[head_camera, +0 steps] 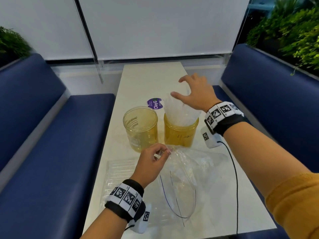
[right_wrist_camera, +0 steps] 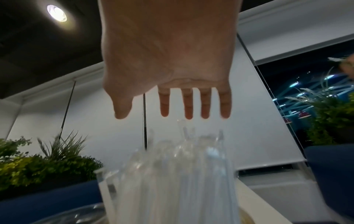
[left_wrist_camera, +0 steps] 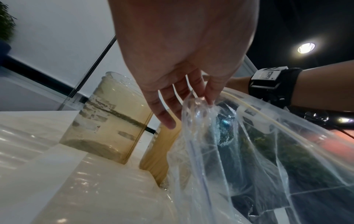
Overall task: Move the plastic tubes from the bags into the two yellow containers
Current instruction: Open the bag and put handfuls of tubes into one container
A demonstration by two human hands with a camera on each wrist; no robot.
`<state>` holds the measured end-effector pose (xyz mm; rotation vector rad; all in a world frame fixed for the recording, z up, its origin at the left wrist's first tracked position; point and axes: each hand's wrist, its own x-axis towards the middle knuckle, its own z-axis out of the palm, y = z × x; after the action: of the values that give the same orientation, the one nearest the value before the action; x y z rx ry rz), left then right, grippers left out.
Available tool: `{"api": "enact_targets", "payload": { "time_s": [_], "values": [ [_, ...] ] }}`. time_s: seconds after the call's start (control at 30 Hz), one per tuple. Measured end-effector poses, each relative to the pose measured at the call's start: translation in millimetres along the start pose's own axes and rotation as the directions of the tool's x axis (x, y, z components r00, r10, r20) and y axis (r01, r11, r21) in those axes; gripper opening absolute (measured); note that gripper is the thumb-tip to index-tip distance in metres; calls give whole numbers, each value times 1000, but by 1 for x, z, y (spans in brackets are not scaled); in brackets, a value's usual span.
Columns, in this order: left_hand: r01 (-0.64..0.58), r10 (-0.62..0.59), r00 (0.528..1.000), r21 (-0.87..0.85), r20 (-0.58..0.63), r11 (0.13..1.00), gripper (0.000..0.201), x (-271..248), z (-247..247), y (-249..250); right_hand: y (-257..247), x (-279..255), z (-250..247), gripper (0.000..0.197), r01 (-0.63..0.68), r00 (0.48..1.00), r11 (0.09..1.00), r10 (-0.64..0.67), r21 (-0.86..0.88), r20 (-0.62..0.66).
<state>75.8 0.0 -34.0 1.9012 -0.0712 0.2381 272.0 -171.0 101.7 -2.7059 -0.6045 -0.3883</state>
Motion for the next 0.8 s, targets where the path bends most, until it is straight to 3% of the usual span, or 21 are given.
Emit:
{"api": "enact_targets", "payload": {
  "time_s": [0.07,0.13,0.2,0.33,0.5,0.67,0.7,0.8],
  "values": [
    [-2,2,1000,-1,0,1000,13,-1,1,1,1,-11,18,92,-68,991,996,74,-63,108],
    [-3,3,1000,1,1,1000,13,-2,2,0,4,-23,40,88,-87,974,996,92,-31,208],
    [-5,5,1000,3,2,1000,14,-3,2,0,5,-25,50,67,-88,986,994,78,66,144],
    [-8,8,1000,11,-8,1000,16,-4,-1,-2,2,-14,41,48,-52,983,986,78,158,-167],
    [-3,3,1000,12,-20,1000,14,-6,-3,0,6,-21,48,49,-79,995,990,71,113,71],
    [1,0,1000,26,-29,1000,14,-7,-9,0,9,-11,45,45,-50,985,993,67,108,-161],
    [-2,3,999,23,-32,1000,15,-7,-9,0,12,-10,48,40,-79,986,990,95,117,-135],
    [2,-2,999,14,-34,1000,28,-6,-8,4,12,-11,52,33,-167,980,983,157,78,120]
  ]
}}
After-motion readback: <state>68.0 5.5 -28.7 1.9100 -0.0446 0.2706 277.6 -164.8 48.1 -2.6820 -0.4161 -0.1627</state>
